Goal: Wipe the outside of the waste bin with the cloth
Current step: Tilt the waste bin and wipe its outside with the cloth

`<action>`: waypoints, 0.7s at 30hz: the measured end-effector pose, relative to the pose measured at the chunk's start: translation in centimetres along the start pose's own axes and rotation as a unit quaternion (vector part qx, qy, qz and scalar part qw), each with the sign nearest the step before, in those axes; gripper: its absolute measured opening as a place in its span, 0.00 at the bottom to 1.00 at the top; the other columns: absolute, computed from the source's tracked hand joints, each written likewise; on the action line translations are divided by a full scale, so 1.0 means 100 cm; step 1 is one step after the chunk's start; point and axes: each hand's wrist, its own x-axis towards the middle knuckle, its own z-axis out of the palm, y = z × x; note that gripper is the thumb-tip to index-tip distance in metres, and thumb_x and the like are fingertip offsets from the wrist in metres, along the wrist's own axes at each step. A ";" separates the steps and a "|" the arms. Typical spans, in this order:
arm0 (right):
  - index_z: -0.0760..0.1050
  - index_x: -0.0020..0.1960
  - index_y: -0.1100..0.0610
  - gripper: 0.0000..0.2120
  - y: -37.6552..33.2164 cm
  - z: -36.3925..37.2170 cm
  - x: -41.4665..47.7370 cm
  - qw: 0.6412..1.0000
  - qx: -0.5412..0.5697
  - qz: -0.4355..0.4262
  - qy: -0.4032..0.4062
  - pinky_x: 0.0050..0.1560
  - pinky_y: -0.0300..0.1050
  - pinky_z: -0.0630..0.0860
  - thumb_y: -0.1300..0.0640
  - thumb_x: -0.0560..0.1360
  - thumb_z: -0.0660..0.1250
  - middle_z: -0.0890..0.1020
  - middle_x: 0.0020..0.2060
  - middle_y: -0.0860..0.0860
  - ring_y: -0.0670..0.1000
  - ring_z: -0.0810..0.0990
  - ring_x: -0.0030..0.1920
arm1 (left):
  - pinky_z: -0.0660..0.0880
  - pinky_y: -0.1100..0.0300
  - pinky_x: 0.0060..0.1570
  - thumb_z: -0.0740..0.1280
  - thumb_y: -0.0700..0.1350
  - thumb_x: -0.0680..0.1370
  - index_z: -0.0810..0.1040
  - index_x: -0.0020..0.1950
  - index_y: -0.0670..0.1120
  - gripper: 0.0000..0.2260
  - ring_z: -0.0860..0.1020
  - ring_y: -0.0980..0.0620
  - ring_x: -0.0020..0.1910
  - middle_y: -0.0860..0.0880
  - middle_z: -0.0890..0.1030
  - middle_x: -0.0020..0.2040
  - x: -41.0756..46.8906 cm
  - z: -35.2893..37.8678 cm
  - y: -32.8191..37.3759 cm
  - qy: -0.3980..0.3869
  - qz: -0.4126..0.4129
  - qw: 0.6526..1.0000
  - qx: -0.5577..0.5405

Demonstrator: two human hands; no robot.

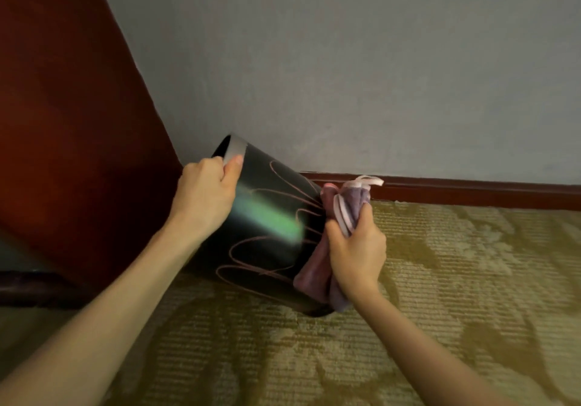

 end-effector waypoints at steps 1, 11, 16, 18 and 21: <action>0.66 0.46 0.55 0.11 0.000 0.001 0.011 1.000 -0.014 0.012 0.004 0.36 0.47 0.67 0.52 0.70 0.66 0.80 0.38 0.55 0.60 0.76 0.36 | 0.66 0.50 0.33 0.56 0.51 0.81 0.75 0.37 0.35 0.23 0.75 0.37 0.35 0.36 0.77 0.34 -0.002 0.000 0.001 0.001 0.013 1.000 -0.003; 0.77 0.56 0.58 0.28 0.003 0.032 0.119 0.967 -0.161 0.042 -0.192 0.45 0.50 0.72 0.37 0.68 0.66 0.81 0.51 0.62 0.64 0.78 0.50 | 0.70 0.48 0.33 0.56 0.51 0.80 0.75 0.37 0.35 0.22 0.75 0.39 0.32 0.38 0.77 0.32 -0.021 -0.006 -0.010 0.012 0.018 0.999 -0.030; 0.76 0.58 0.59 0.28 -0.001 0.045 0.133 0.957 -0.172 0.030 -0.232 0.45 0.48 0.70 0.39 0.68 0.69 0.79 0.55 0.63 0.64 0.77 0.54 | 0.62 0.52 0.28 0.56 0.51 0.80 0.73 0.35 0.36 0.22 0.74 0.41 0.30 0.40 0.76 0.30 -0.026 -0.005 -0.015 0.030 0.013 0.999 -0.021; 0.76 0.57 0.59 0.28 -0.003 0.045 0.129 0.960 -0.174 0.019 -0.218 0.43 0.48 0.69 0.38 0.68 0.69 0.80 0.54 0.63 0.64 0.78 0.53 | 0.62 0.53 0.31 0.55 0.51 0.80 0.72 0.34 0.38 0.21 0.74 0.39 0.32 0.39 0.76 0.32 -0.023 -0.003 -0.014 0.042 0.004 0.999 -0.011; 0.77 0.53 0.59 0.24 -0.006 0.037 0.116 0.971 -0.152 0.005 -0.186 0.41 0.48 0.68 0.39 0.70 0.66 0.81 0.49 0.62 0.64 0.79 0.49 | 0.64 0.52 0.35 0.53 0.53 0.80 0.71 0.34 0.41 0.21 0.73 0.39 0.36 0.40 0.75 0.33 -0.022 0.000 -0.013 0.041 -0.016 0.999 -0.011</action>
